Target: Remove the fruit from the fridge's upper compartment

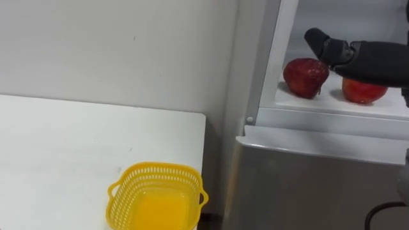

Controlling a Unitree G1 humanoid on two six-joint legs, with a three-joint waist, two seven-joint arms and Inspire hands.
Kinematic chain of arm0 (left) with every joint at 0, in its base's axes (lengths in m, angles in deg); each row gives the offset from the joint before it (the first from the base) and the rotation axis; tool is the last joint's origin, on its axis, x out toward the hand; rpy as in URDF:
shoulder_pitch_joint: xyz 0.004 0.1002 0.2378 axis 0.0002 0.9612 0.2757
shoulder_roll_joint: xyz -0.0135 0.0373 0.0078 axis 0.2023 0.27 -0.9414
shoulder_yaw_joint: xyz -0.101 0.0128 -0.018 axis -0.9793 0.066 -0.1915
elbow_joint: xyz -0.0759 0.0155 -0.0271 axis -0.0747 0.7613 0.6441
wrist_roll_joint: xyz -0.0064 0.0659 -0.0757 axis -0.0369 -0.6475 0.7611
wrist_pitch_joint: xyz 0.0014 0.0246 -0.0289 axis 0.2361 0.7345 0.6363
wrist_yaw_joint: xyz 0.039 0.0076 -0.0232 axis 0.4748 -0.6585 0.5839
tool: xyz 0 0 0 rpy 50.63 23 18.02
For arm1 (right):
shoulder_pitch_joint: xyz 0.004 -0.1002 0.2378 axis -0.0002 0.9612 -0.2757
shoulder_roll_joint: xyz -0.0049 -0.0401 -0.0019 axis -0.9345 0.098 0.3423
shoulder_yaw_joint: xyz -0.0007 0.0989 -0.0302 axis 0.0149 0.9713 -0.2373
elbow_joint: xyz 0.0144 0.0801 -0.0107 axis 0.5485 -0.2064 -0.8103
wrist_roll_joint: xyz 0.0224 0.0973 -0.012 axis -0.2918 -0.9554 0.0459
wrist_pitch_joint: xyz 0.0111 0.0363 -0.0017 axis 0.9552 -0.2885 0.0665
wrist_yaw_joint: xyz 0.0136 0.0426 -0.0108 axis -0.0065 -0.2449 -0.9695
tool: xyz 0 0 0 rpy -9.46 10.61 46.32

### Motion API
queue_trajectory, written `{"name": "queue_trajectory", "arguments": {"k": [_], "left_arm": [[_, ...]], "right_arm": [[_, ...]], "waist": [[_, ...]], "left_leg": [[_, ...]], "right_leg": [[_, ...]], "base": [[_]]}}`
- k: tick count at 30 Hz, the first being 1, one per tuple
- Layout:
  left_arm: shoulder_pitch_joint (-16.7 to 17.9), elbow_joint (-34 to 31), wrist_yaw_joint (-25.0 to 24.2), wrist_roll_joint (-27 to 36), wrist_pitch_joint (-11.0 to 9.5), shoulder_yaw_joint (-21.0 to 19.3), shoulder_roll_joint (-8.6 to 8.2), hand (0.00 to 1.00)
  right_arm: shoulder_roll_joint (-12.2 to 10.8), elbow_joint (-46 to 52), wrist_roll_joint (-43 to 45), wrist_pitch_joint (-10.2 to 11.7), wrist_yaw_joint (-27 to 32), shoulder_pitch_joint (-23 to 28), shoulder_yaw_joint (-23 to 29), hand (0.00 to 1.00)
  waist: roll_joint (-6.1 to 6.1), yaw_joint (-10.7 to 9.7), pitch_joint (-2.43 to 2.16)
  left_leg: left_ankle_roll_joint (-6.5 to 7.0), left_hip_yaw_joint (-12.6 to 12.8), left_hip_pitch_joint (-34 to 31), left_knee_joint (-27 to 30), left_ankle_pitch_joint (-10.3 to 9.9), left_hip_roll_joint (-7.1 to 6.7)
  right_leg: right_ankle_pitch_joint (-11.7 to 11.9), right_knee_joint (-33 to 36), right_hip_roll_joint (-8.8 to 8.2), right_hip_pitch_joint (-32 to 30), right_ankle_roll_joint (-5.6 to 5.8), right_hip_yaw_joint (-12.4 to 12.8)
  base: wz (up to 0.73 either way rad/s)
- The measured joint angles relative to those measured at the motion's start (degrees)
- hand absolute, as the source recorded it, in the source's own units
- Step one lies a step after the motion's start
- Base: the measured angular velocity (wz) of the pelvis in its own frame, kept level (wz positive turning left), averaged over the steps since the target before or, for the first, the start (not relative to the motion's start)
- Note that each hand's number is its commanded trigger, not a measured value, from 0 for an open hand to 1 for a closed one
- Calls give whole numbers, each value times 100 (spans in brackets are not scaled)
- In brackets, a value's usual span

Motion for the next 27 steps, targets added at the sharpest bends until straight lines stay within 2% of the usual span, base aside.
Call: {"name": "queue_trajectory", "arguments": {"k": [1, 3, 6, 13, 17, 23, 27], "left_arm": [[-2, 2, 0, 0, -1, -9, 0, 0], [-13, 6, 0, -4, 1, -10, 0, 0], [-39, 4, -18, -3, 1, -13, 3, 0], [-41, 2, -85, -13, 1, -17, 3, 0], [-71, -12, -176, -20, 0, -16, 3, 0], [-79, -17, -176, -21, 0, -16, 28, 0], [-58, -18, -252, -156, 5, -23, 48, 0]], "right_arm": [[0, -87, -9, 12, -16, 0, 0, 0], [3, -205, -82, 17, -43, 0, 0, 0], [4, -404, -219, 56, -96, 1, 0, 0], [9, -601, -221, 130, -160, -5, -1, 0], [9, -743, -219, 152, -236, -45, -38, 0], [17, -1517, -590, 132, -611, -444, -184, 0], [70, -1942, -703, 65, -704, -766, -185, 0]], "waist": [[7, -2, 30], [20, -7, 51], [24, -3, 58], [-14, 12, 28], [-16, 35, 26], [-14, 3, 26], [-37, 6, 11]], "left_leg": [[0, -2, 8, 1, -1, 0], [-2, -12, 9, -18, -6, 0], [-7, -17, -15, -13, -7, -3], [-8, -16, -29, 22, -1, -8], [-8, -16, -28, 32, -1, -7], [-8, -26, -28, -23, -2, -5], [-8, -63, -49, -8, -1, -5]], "right_leg": [[0, -2, -1, 34, 0, -8], [-1, -4, -2, 44, 2, -23], [-6, -14, -2, 43, 7, -15], [-8, -18, -1, 48, 8, -15], [-8, -17, -1, 48, 8, -31], [-8, -12, -3, 46, 8, -60], [-8, -12, -7, 37, 8, -148]], "base": [[0], [2], [0], [0], [0], [0], [5]]}}
